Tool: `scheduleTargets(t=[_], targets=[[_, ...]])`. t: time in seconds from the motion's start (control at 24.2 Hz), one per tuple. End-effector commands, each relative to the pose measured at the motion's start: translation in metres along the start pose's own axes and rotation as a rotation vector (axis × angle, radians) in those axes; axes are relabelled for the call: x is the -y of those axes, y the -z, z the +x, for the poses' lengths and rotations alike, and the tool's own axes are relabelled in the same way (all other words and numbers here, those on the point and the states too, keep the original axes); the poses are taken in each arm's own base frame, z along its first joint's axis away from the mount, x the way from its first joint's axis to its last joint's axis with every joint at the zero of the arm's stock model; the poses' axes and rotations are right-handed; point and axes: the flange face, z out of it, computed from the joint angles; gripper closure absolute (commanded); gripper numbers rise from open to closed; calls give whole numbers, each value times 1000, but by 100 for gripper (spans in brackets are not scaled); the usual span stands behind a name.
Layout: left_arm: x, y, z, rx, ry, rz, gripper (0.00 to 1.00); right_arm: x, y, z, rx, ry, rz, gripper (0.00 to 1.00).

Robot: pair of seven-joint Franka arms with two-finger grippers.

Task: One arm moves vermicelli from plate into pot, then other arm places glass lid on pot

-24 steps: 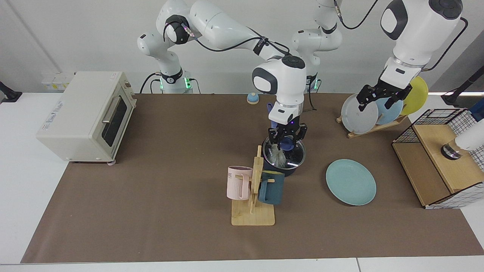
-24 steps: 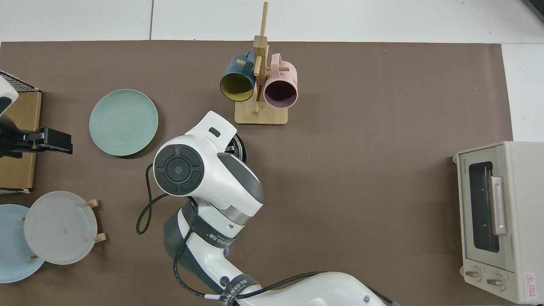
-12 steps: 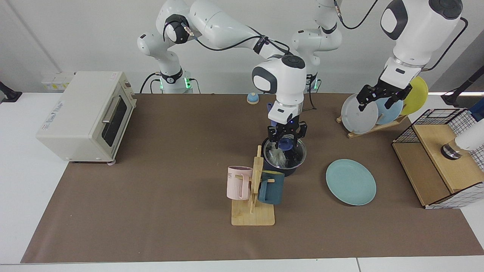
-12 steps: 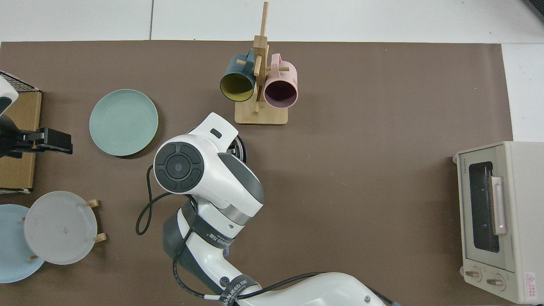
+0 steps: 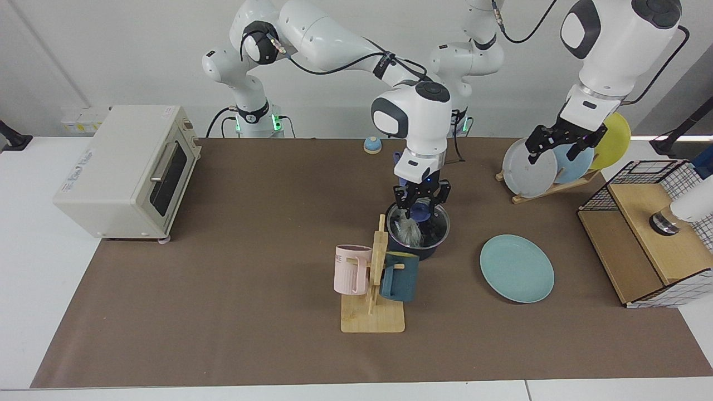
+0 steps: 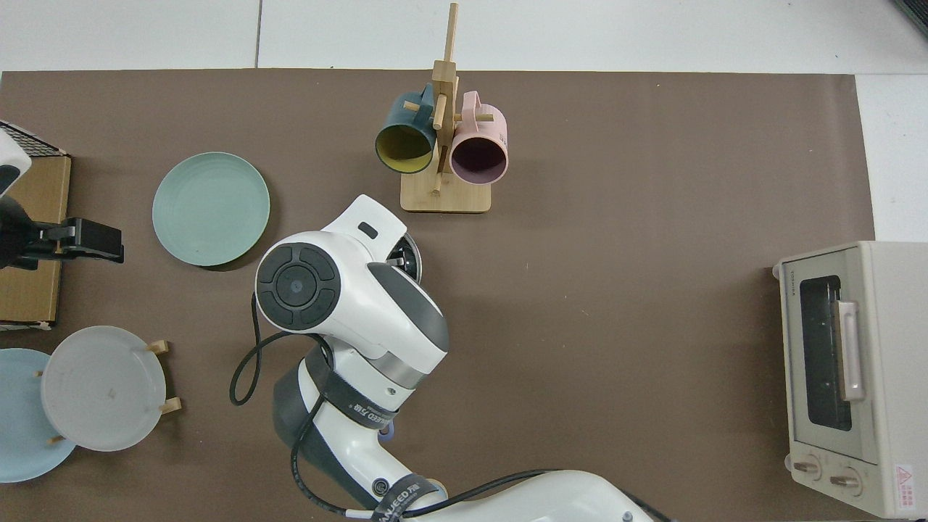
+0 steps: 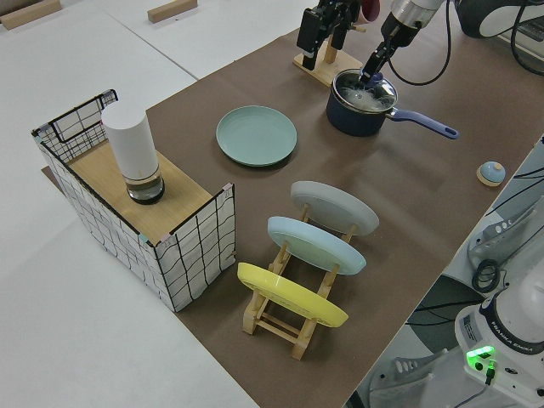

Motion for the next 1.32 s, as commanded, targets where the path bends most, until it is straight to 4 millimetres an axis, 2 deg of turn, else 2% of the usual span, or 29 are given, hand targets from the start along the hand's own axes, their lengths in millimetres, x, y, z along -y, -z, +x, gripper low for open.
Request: scheduleTargets(t=[0.0,0.29,0.37,0.41,0.45,0.49,0.62,0.87,0.99,1.11,1.15,1.28], targets=[[2,3,-2,5,1,3,0,1,7,-2,-8,-3,3,100],[3,2,-3,7,0,4,0,1,6,-1,-15,0,6,100],[2,3,-2,5,1,3,0,2,6,-1,-16,3,8,92],[2,3,-2,5,1,3,0,2,7,-1,-19,3,11,76],[2,3,-2,5,1,3,0,2,6,-1,-19,1,11,53],[2,2,-3,7,1,3,0,1,6,0,-18,1,10,37],[2,2,-3,7,1,3,0,2,7,0,-24,0,15,12],[2,2,-3,7,1,3,0,2,7,1,-26,-1,19,8],[2,3,-2,5,1,3,0,2,7,0,-26,2,15,2],[3,3,-2,5,0,4,0,-8,7,5,-9,-13,-4,2],[2,3,-2,5,-1,3,0,-10,12,5,-8,-15,-5,2],[2,3,-2,5,1,3,0,-27,66,14,-34,-47,27,2]])
